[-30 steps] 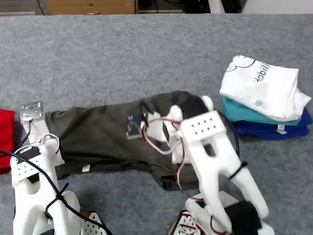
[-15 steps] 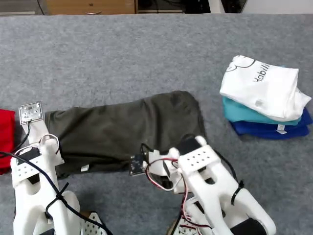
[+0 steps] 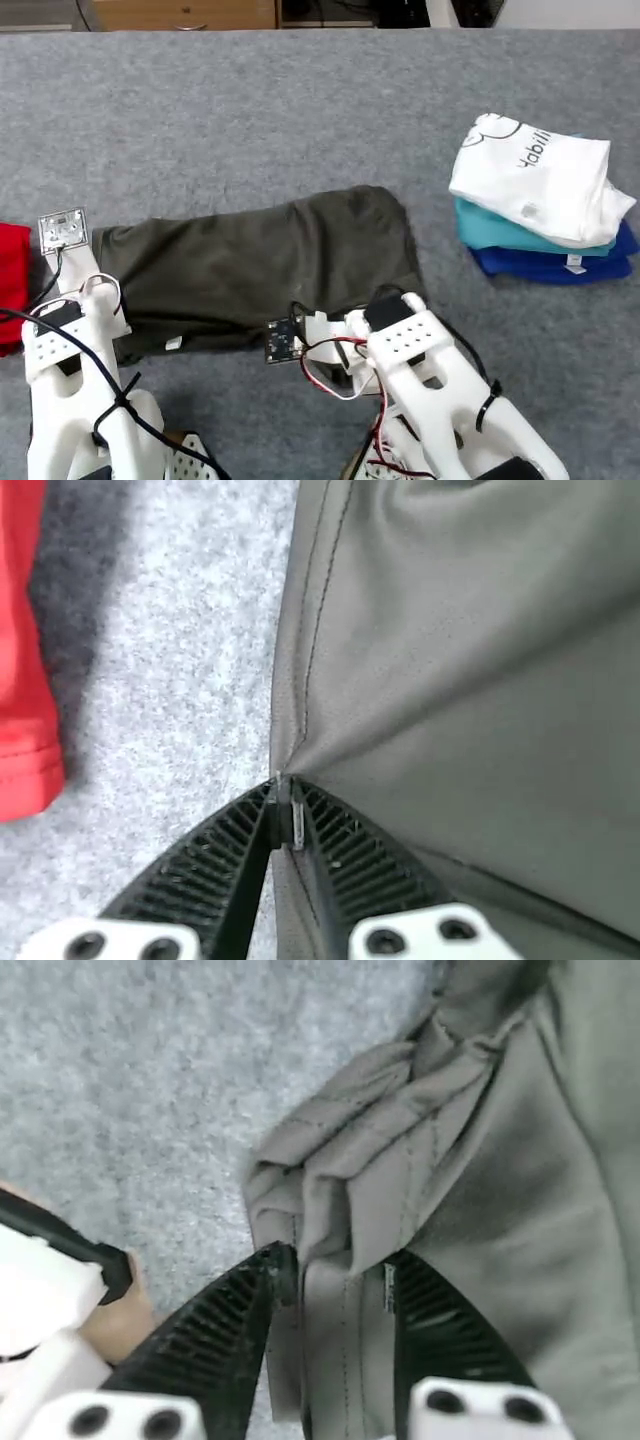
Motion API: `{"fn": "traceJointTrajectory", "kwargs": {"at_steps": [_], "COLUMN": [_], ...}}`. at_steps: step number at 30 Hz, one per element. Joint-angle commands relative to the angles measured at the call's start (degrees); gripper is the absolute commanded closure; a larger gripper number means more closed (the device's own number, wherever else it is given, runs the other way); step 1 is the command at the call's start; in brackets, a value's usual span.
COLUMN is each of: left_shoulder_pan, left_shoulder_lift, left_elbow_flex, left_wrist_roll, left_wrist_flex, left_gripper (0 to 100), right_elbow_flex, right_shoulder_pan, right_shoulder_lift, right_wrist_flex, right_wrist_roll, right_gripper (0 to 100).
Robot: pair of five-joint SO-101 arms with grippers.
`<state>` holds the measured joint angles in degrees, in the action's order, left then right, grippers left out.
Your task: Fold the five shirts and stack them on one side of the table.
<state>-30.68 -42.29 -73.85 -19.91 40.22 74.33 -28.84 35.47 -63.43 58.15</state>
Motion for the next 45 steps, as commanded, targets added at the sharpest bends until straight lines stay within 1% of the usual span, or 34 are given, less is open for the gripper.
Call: {"fn": "traceJointTrajectory", "kwargs": {"at_steps": [1,6,11,17,22,24,30,31,33,35,40,45], "left_shoulder_pan": [-0.7,-0.7,-0.7,-0.7,-0.62,-0.62,-0.62,-0.62,-0.62,-0.62,-0.53,2.11], "left_shoulder_lift": [-1.01,-1.01,-1.01,-1.01,-1.01,-0.92,-0.84,-0.84,-0.75,-0.75,-0.75,-1.27], "left_elbow_flex": [0.26,0.26,0.26,0.26,0.26,0.26,0.26,0.26,0.26,0.26,0.26,-1.05], "left_wrist_roll": [0.53,0.44,0.53,0.53,0.62,0.62,0.62,0.62,0.62,0.62,0.62,0.26], "left_wrist_flex": [-0.62,-0.44,-0.44,-0.44,-0.44,-0.53,-0.7,-0.7,-0.7,-0.7,-0.7,-0.88], "left_gripper": [98,98,98,98,98,98,98,98,98,98,98,98], "right_elbow_flex": [2.07,2.15,2.86,2.68,0.04,-2.68,-15.96,-18.07,-21.58,-25.1,-35.74,-48.92], "right_shoulder_pan": [-0.66,-1.1,-1.98,-1.8,1.71,2.15,1.98,1.98,1.98,2.15,2.24,2.24], "right_shoulder_lift": [-0.4,-0.4,-0.13,-0.04,-0.04,-0.04,-0.4,-0.48,-1.45,-4.62,-17.89,-28.88], "right_wrist_flex": [2.73,3.34,3.78,3.87,3.6,2.29,-7.74,-8.7,-9.67,-9.76,-10.11,-14.68], "right_wrist_roll": [0.62,0.62,0.44,0.35,0.35,0.35,0.7,1.49,5.36,7.74,10.55,15.91], "right_gripper": [81.3,84.0,84.2,97.6,99.5,99.6,99.7,99.7,99.7,99.7,99.7,99.7]}}
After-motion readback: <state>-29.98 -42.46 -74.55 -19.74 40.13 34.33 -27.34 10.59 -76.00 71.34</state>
